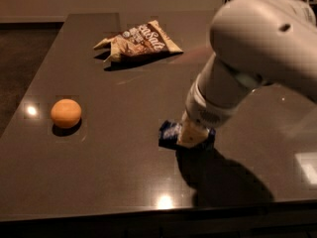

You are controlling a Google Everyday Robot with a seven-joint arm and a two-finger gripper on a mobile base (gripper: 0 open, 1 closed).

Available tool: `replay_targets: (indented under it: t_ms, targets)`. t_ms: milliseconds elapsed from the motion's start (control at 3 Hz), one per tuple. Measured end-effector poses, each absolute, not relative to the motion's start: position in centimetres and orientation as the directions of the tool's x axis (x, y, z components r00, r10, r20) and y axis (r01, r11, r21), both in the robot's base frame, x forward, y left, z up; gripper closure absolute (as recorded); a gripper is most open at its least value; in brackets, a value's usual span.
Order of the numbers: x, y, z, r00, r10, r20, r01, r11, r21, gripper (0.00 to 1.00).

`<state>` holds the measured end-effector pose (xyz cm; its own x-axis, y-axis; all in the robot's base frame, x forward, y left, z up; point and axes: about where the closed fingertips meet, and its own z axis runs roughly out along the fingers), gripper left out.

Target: Move rxbar blueberry near brown chip bag

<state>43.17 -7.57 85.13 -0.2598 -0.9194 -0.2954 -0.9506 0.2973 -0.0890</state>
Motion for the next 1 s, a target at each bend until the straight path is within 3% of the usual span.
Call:
replay_targets:
  t_ms: [667,1000]
  targets:
    - [54.5,-8.4,87.1,-0.345,-0.916,-0.204,-0.932,0.360,-0.041,1.00]
    - [60.5,-7.0,89.5,-0.361,-0.898,-0.253,-0.917,0.391,-0.079,1.00]
